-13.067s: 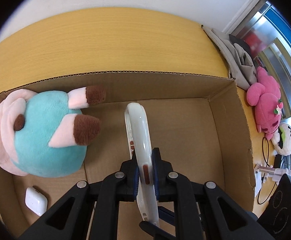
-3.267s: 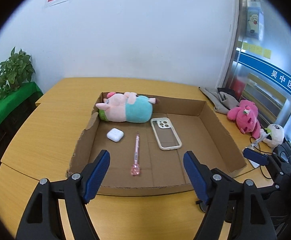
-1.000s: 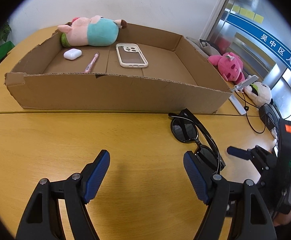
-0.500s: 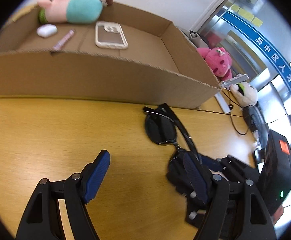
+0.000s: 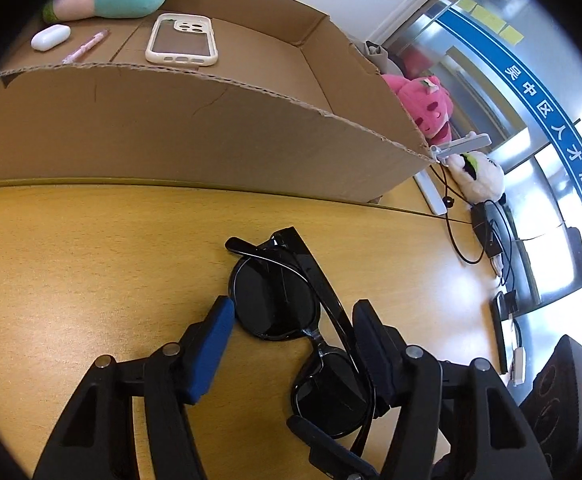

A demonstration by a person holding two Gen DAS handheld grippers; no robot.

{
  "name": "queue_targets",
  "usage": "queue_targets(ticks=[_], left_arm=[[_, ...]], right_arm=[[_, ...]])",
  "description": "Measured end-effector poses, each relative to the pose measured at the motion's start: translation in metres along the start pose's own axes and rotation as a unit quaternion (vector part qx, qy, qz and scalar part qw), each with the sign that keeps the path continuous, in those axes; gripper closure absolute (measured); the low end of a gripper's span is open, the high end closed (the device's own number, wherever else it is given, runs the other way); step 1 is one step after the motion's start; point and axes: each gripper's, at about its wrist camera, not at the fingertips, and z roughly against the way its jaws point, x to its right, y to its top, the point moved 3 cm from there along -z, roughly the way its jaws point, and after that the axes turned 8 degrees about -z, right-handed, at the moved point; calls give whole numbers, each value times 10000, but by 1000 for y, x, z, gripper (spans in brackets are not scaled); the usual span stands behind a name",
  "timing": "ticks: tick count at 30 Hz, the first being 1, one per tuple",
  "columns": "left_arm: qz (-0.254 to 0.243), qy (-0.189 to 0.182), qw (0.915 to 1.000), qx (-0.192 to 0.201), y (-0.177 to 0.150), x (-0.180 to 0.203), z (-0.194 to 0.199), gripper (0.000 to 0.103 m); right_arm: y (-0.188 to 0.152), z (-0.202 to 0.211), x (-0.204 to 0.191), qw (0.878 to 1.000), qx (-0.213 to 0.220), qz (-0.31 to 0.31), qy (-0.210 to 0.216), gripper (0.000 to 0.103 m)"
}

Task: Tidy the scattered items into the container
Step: 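Close the right tool on the sunglasses' bridge, then lift the sunglasses with the right tool and carry them over the box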

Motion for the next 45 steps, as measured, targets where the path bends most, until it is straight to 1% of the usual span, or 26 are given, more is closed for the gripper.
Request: queue_targets(ticks=[3, 4, 5, 6, 7, 8, 9, 11, 12, 13, 15, 16, 18, 20, 21, 22, 24, 29, 33, 41, 45], left_arm=[[16, 18, 10000, -26, -2, 0, 2, 46], [16, 12, 10000, -28, -2, 1, 3, 50], [-2, -176, 9998, -3, -2, 3, 4, 65], [27, -545, 9985, -66, -2, 7, 5, 89], [22, -531, 9986, -63, -2, 8, 7, 89], [-95, -319, 9994, -98, -1, 10, 7, 88], [-133, -285, 9994, -132, -2, 12, 6, 88], [-28, -322, 9994, -122, -2, 9, 7, 88], [16, -309, 9995, -108, -2, 7, 8, 84], [41, -249, 9996, -106, -3, 5, 8, 76], [104, -146, 9997, -134, -4, 2, 6, 66], [117, -159, 9997, -132, -4, 2, 6, 65], [83, -198, 9996, -167, -5, 2, 4, 67], [-37, -144, 9998, -145, -5, 7, 5, 71], [-77, -227, 9996, -139, -5, 9, 6, 83], [-52, -392, 9990, -186, -5, 10, 6, 88], [-77, -305, 9993, -206, -4, 11, 5, 88], [59, -396, 9990, -175, -5, 6, 8, 89], [13, -380, 9993, -58, -1, 12, 18, 89], [-262, -307, 9988, 274, 26, 28, 53, 90], [-435, -269, 9978, 419, 45, 34, 70, 90]], right_arm=[[0, 0, -1, 10000, 20, 5, 17, 43], [1, 0, -1, 10000, 28, -6, 28, 43], [1, 1, -1, 10000, 40, -17, 51, 43], [2, 1, -2, 9998, 42, -34, 172, 44], [2, 2, -2, 9997, 31, -60, 244, 43], [3, 2, -4, 9998, 30, -37, 207, 44], [3, 2, -6, 9998, 12, 21, 172, 44], [3, -1, -7, 9999, -47, 29, 136, 44], [4, -1, -7, 9999, -48, 16, 153, 44], [4, -1, -6, 9998, -54, -15, 186, 44], [4, -1, -5, 9998, -41, -46, 190, 44], [4, -1, -5, 9999, -30, -42, 162, 44], [4, -1, -6, 9999, -14, -36, 121, 44], [5, -2, -7, 10000, -4, -19, 95, 44], [5, -2, -7, 10000, 1, -21, 96, 44], [4, -1, -9, 9999, 5, -29, 116, 44], [0, 3, -15, 10000, 21, -26, 82, 44], [1, 4, -16, 9999, 42, -29, 120, 44], [5, 10, -19, 9998, 155, -13, 135, 44], [35, 35, -28, 9984, 534, -10, 165, 44], [58, 47, -31, 9973, 696, -47, 228, 44]])
